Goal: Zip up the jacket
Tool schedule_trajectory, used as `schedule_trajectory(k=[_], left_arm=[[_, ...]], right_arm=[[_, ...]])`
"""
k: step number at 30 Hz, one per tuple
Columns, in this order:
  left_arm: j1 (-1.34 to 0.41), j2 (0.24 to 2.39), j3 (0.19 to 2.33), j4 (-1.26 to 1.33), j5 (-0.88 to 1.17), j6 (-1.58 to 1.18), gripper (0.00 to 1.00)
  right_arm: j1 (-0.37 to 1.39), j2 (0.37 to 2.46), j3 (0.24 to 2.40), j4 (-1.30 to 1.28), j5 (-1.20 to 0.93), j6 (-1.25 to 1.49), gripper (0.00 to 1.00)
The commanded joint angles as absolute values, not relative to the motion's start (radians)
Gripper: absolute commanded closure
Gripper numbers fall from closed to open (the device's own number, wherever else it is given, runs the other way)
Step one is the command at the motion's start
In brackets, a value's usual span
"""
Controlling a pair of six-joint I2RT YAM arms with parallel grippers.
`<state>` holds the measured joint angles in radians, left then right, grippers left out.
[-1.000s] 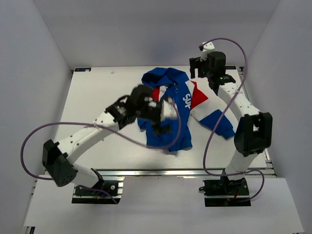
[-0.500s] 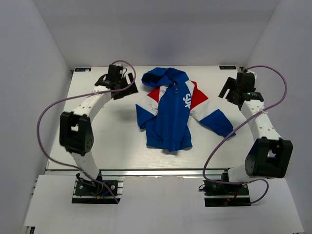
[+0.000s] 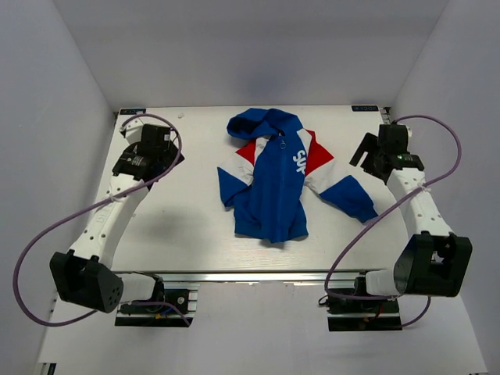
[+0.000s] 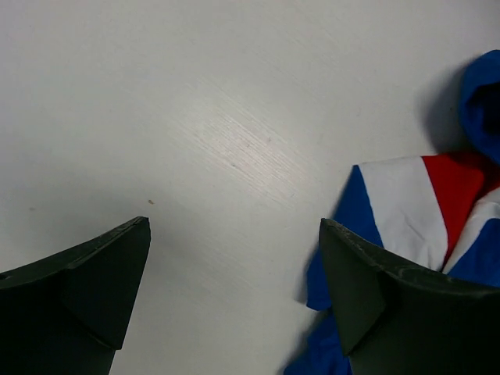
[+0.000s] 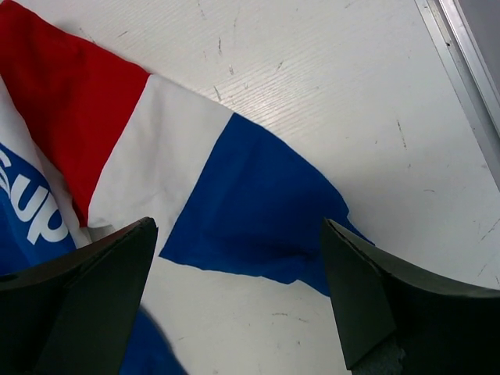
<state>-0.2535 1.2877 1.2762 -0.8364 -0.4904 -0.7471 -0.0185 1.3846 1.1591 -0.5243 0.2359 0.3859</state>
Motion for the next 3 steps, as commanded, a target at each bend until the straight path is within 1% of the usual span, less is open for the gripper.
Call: schedule_trajectory(k=[1, 3], left_arm=[[-0.256, 1.255, 1.255, -0.862, -0.537, -0.772, 0.02], [-0.255, 1.250, 1.262, -0.861, -0.534, -0.772, 0.02]], right_arm=[[-0.017, 1.301, 1.105, -0.451, 0.221, 0.396, 0.11], [-0.017, 1.264, 1.086, -0.413, 0.221, 0.388, 0.10]])
